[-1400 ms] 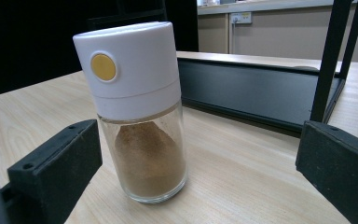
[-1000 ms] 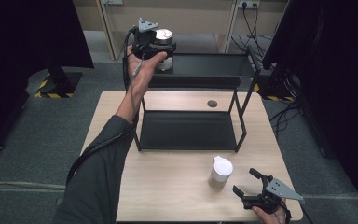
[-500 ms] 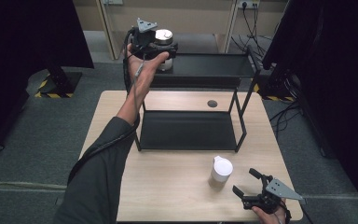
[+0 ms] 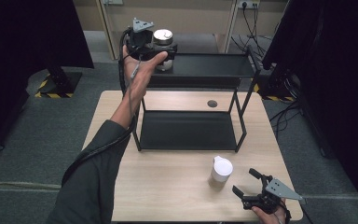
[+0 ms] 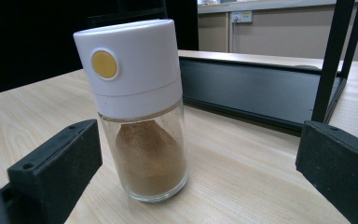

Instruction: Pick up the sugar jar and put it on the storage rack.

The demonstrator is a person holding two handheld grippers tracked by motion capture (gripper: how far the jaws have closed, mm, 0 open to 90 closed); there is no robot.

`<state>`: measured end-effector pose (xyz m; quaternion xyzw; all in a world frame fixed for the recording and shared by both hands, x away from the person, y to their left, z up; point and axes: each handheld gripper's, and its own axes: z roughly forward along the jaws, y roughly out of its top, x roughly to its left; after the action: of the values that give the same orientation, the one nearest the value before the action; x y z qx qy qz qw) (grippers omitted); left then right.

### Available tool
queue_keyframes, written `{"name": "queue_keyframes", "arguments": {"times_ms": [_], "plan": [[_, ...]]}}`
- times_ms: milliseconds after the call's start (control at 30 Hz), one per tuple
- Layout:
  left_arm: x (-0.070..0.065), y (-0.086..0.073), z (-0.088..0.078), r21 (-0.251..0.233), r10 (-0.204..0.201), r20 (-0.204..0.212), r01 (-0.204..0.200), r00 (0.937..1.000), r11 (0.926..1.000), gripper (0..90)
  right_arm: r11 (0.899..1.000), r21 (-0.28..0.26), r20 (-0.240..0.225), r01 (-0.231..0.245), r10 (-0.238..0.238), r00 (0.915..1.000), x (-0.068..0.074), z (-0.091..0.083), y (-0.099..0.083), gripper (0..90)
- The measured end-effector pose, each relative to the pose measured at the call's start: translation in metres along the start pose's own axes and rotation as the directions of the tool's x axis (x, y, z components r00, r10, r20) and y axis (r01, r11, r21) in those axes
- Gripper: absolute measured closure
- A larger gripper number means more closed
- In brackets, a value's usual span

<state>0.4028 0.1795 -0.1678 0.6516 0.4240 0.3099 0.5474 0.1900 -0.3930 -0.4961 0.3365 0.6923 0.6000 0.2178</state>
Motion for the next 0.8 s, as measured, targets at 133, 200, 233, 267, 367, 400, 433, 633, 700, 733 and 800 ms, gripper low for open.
{"name": "queue_keyframes", "arguments": {"times_ms": [133, 200, 233, 267, 367, 400, 433, 633, 700, 733, 800], "plan": [[-0.001, -0.003, -0.008, -0.005, 0.004, 0.019, -0.004, 0.9998, 1.0000, 0.3, 1.000, 0.000, 0.000, -0.001, 0.001, 1.0000, 0.000, 0.000, 0.000, 0.5], [-0.001, -0.005, -0.011, -0.003, 0.004, 0.033, -0.004, 0.9994, 1.0000, 0.3, 1.000, 0.001, 0.001, -0.002, 0.002, 1.0000, 0.000, 0.000, 0.000, 0.5], [-0.001, -0.007, -0.012, -0.005, 0.003, 0.034, -0.003, 0.9994, 1.0000, 0.3, 1.000, 0.000, 0.001, 0.000, 0.000, 1.0000, 0.000, 0.000, 0.000, 0.5], [0.000, -0.008, -0.014, -0.006, 0.001, 0.040, -0.001, 0.9992, 1.0000, 0.3, 1.000, 0.001, 0.001, 0.001, -0.001, 1.0000, 0.000, 0.000, 0.000, 0.5], [0.000, -0.014, -0.018, -0.011, -0.008, 0.058, 0.009, 0.9983, 0.9999, 0.3, 1.000, 0.000, 0.000, 0.002, -0.002, 1.0000, 0.000, 0.001, 0.000, 0.5], [0.001, -0.016, -0.019, -0.011, -0.010, 0.069, 0.011, 0.9976, 0.9999, 0.3, 1.000, 0.001, 0.001, 0.000, 0.000, 1.0000, 0.000, 0.001, 0.000, 0.5], [0.001, -0.018, -0.021, -0.010, -0.007, 0.077, 0.008, 0.9970, 0.9999, 0.3, 1.000, 0.002, 0.002, 0.000, 0.000, 1.0000, 0.000, 0.001, 0.000, 0.5], [-0.002, -0.029, -0.027, -0.010, 0.006, 0.107, -0.005, 0.9942, 0.9999, 0.4, 1.000, 0.002, 0.000, 0.002, -0.002, 1.0000, 0.000, 0.001, 0.000, 0.5], [-0.003, -0.033, -0.029, -0.013, 0.008, 0.114, -0.007, 0.9934, 0.9999, 0.4, 1.000, 0.002, 0.001, 0.002, -0.002, 1.0000, 0.000, 0.001, 0.000, 0.5], [-0.003, -0.036, -0.030, -0.018, 0.004, 0.122, -0.002, 0.9926, 0.9998, 0.4, 1.000, 0.002, 0.001, 0.002, -0.002, 1.0000, 0.000, 0.001, 0.000, 0.5], [-0.003, -0.039, -0.032, -0.018, 0.008, 0.134, -0.006, 0.9909, 0.9998, 0.5, 1.000, 0.002, 0.002, 0.002, -0.002, 1.0000, 0.000, 0.000, 0.000, 0.5]]}}
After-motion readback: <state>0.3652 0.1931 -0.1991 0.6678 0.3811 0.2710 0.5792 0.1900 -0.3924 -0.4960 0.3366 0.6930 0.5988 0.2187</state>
